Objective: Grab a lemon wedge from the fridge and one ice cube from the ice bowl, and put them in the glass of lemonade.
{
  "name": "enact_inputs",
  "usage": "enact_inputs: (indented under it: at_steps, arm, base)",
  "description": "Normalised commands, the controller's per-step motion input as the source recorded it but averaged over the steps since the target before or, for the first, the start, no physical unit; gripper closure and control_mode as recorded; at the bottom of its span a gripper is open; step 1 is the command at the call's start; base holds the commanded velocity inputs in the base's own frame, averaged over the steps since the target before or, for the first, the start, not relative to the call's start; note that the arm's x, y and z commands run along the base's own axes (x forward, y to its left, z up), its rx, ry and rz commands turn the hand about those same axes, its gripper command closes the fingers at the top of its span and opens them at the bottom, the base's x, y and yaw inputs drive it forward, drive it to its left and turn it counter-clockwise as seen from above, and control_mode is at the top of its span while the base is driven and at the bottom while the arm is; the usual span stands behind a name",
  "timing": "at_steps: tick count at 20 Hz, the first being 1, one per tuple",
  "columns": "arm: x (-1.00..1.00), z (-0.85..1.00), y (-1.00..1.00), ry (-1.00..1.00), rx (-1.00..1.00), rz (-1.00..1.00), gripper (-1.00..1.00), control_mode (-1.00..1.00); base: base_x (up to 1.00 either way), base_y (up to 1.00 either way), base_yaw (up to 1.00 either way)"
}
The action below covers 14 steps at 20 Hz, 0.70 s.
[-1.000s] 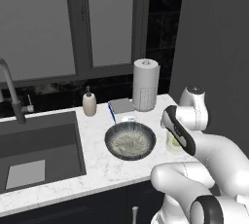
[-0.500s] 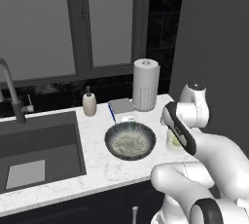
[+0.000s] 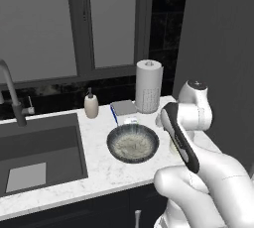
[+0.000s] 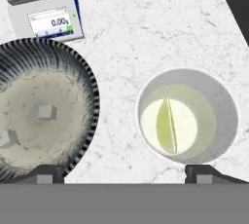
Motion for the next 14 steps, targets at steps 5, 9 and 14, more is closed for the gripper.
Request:
enact_inputs:
  at_steps: [5, 9, 14]
  arm:
    - [-0.23, 0.03, 0.90, -0.01, 0.00, 0.17, -1.00, -1.00]
    - [0.00, 0.03, 0.94, 0.13, -0.02, 0.25, -1.00, -1.00]
    - [0.08, 0.16, 0.89, 0.34, -0.20, 0.17, -1.00, -1.00]
  base:
    - [0.00, 0.00, 0.00]
    - [0.00, 0.00, 0.00]
    - [0.00, 0.00, 0.00]
